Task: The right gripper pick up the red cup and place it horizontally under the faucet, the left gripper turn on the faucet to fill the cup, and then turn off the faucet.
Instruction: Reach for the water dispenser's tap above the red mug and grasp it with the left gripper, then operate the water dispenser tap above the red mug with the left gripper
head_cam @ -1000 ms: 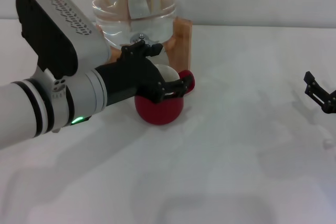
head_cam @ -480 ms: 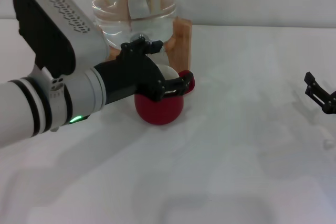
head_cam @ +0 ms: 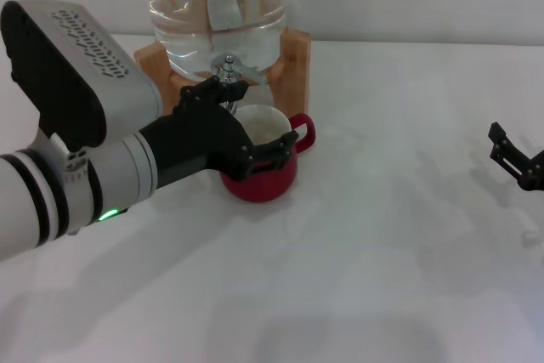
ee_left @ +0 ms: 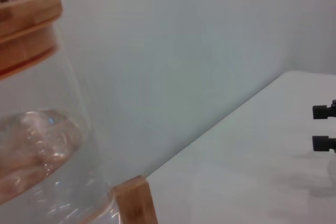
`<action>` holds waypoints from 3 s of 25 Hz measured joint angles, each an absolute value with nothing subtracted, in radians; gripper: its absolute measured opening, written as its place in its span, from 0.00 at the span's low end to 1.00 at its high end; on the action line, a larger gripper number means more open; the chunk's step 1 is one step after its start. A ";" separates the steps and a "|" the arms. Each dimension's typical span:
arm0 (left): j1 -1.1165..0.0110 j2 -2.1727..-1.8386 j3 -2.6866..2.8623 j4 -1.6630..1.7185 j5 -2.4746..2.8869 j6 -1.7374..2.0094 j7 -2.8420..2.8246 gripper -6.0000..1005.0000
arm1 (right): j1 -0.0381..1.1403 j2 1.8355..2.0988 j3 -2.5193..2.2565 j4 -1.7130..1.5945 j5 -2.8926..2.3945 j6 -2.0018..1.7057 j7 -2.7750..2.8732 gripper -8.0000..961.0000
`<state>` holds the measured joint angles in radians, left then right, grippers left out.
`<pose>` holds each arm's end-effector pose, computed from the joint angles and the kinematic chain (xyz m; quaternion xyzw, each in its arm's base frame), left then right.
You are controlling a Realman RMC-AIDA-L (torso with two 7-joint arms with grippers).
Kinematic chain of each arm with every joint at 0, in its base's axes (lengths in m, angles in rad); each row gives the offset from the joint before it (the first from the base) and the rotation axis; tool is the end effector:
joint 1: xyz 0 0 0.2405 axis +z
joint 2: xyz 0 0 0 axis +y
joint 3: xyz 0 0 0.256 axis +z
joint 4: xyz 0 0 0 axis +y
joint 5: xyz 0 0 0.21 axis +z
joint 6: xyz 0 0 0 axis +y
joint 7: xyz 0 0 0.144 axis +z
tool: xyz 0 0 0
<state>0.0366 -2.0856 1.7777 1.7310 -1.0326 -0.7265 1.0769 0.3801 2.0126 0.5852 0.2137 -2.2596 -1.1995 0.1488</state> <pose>-0.1596 0.2920 -0.0119 -0.9214 -0.1349 -0.1271 0.3416 0.3311 0.3079 -0.0238 -0.7615 0.1911 0.2851 0.5498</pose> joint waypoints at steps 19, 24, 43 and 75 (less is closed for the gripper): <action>0.024 -2.083 1.779 1.707 -0.994 -0.662 1.082 0.88 | 0.376 2.013 0.586 0.216 -2.260 -1.200 0.149 0.90; -0.002 -2.083 1.780 1.674 -0.994 -0.660 1.089 0.88 | 0.376 2.013 0.586 0.216 -2.260 -1.200 0.149 0.90; -0.064 -2.083 1.790 1.633 -0.999 -0.668 1.101 0.88 | 0.365 2.013 0.586 0.218 -2.260 -1.201 0.149 0.90; -0.108 -2.083 1.798 1.593 -1.004 -0.660 1.126 0.87 | 0.349 2.014 0.586 0.218 -2.260 -1.226 0.149 0.90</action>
<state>-0.1078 -2.0831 1.7978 1.5928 -1.0042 -0.6595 1.1260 0.3486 2.0142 0.5860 0.2178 -2.2595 -1.2258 0.1488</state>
